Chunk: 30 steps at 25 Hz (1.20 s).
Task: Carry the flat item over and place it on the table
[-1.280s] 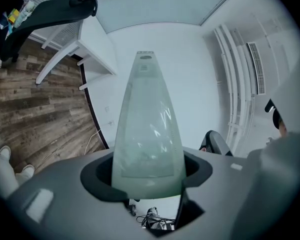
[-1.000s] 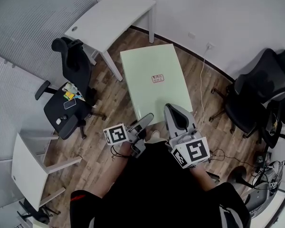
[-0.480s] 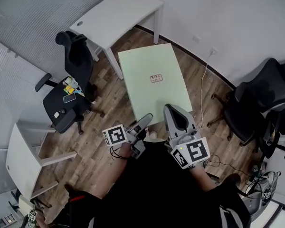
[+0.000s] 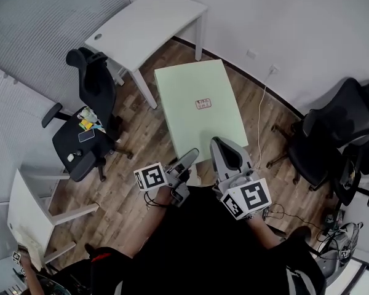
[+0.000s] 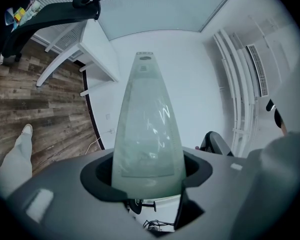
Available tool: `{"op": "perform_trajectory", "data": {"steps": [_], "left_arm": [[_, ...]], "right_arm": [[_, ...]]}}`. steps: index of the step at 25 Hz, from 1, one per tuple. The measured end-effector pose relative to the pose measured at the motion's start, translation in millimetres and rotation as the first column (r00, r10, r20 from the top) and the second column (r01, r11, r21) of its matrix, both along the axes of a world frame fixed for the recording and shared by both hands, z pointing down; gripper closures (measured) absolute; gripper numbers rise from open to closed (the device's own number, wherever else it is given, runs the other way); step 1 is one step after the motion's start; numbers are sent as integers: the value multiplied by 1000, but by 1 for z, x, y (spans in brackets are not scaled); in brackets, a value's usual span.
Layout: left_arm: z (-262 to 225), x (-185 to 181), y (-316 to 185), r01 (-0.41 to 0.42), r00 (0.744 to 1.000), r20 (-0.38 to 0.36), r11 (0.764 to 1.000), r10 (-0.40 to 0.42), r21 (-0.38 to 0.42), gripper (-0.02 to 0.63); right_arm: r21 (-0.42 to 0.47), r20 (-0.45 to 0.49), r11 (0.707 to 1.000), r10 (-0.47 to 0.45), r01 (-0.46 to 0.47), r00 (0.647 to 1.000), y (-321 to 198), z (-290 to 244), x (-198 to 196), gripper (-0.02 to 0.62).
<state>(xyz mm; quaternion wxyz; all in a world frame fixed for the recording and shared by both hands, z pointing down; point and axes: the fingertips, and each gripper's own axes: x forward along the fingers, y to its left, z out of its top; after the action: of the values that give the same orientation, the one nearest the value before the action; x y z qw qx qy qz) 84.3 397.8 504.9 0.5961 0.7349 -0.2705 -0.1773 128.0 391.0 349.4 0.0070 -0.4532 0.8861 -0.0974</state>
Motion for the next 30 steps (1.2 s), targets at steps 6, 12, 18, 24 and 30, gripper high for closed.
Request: {"op": "perform_trajectory", "data": {"steps": [6, 12, 18, 24, 30], "left_arm": [[5, 3, -29, -21, 999, 25, 1000, 21, 16, 325], [8, 0, -80, -1, 1000, 8, 1000, 1, -11, 325], [3, -6, -137, 28, 1000, 8, 1000, -28, -3, 325], [-2, -15, -180, 60, 998, -27, 997, -61, -41, 325], [-1, -26, -222, 46, 999, -6, 999, -46, -24, 325]], "right_arm": [[-23, -5, 999, 27, -27, 1000, -36, 11, 5, 594], [-39, -23, 999, 29, -30, 999, -84, 14, 5, 594], [-45, -32, 998, 36, -38, 999, -139, 12, 11, 594], [-43, -32, 999, 25, -27, 999, -185, 7, -1, 594], [-60, -53, 998, 24, -27, 998, -223, 7, -15, 594]]}}
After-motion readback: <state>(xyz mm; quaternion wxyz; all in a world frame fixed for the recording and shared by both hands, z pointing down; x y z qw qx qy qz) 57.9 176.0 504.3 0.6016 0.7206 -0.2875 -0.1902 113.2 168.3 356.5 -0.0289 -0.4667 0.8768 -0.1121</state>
